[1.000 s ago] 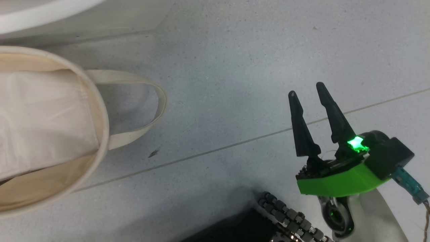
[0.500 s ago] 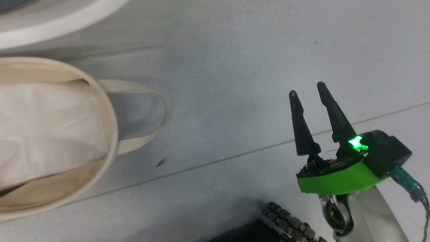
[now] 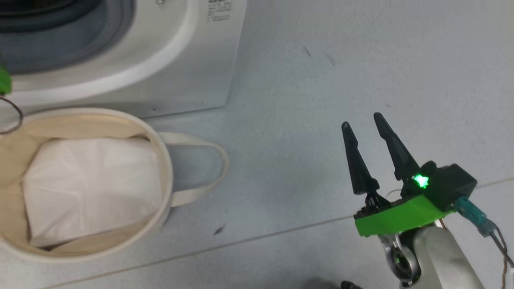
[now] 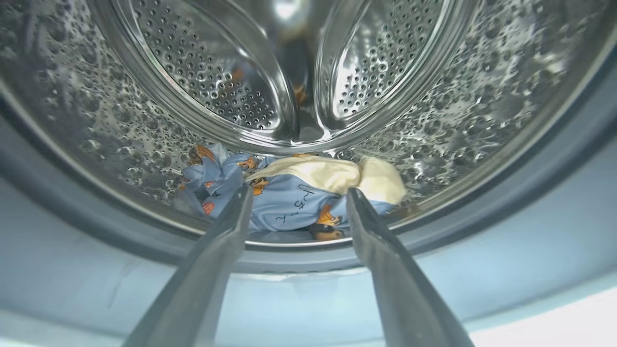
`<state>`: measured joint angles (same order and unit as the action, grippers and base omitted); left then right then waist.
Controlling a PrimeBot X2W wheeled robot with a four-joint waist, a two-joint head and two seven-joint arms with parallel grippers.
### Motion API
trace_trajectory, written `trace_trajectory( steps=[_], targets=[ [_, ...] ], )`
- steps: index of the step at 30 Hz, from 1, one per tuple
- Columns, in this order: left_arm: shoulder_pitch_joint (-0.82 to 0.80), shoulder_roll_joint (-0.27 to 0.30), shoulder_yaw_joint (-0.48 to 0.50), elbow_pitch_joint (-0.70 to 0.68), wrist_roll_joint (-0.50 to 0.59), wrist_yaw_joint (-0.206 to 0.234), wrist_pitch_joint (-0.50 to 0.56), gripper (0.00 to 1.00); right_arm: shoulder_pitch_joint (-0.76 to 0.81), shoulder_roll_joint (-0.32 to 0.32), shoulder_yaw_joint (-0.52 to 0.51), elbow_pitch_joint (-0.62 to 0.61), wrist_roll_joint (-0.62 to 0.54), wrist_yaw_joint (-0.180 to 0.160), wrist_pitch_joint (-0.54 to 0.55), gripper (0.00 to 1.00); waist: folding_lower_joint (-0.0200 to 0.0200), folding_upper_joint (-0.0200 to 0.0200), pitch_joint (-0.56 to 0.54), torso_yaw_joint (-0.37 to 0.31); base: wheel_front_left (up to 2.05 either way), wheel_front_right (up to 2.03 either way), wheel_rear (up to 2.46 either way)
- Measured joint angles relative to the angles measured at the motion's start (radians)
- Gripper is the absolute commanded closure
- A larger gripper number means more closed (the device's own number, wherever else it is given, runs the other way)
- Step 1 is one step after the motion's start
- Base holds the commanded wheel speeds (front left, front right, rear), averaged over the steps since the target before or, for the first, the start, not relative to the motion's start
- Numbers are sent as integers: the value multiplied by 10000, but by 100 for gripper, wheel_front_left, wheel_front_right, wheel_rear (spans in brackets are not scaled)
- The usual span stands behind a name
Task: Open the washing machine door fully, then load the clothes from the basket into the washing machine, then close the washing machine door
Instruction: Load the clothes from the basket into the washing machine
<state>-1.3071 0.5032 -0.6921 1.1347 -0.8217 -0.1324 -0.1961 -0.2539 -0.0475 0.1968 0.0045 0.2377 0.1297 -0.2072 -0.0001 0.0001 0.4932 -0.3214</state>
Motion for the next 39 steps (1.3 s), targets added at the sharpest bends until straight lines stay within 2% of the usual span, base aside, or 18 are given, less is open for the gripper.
trace_trajectory(
  steps=[8, 13, 18, 23, 26, 27, 39],
  targets=[
    [2258, -550, -148, -1239, -757, 0, -500, 0, 622, -468, -79, 180, 207, 0, 424, 0, 0, 0, -1659, 593, 0, 0, 0],
    [3601, -617, 50, -2266, -1022, 92, -518, 0, 1025, -694, -199, 173, 374, 0, 625, 0, -1, 0, -2480, 968, 0, 0, 0],
    [4811, -508, 890, -3912, -708, 825, -531, 0, 1304, -880, -278, 132, 554, 0, 742, 0, -1, 0, -3076, 1332, 0, 0, 0],
    [6831, -479, 1555, -5553, -556, 1524, -531, 0, 1503, -936, -286, 138, 723, 0, 756, 0, -1, 0, -3654, 1554, 0, 0, 0],
    [8077, -447, 1778, -6370, -541, 1971, -531, 0, 1639, -1072, -263, 205, 803, 0, 834, 0, 0, 0, -3999, 1619, 0, 0, 0],
    [8077, -447, 1778, -6370, -541, 1971, -531, 0, 1639, -1072, -263, 205, 803, 0, 834, 0, 0, 0, -3999, 1619, 0, 0, 0],
    [10821, 104, 2370, -9202, -470, 3651, -531, 0, 1849, -1243, -224, 190, 995, 0, 930, 0, -1, 0, -4588, 1867, 0, 0, 0]
  ],
)
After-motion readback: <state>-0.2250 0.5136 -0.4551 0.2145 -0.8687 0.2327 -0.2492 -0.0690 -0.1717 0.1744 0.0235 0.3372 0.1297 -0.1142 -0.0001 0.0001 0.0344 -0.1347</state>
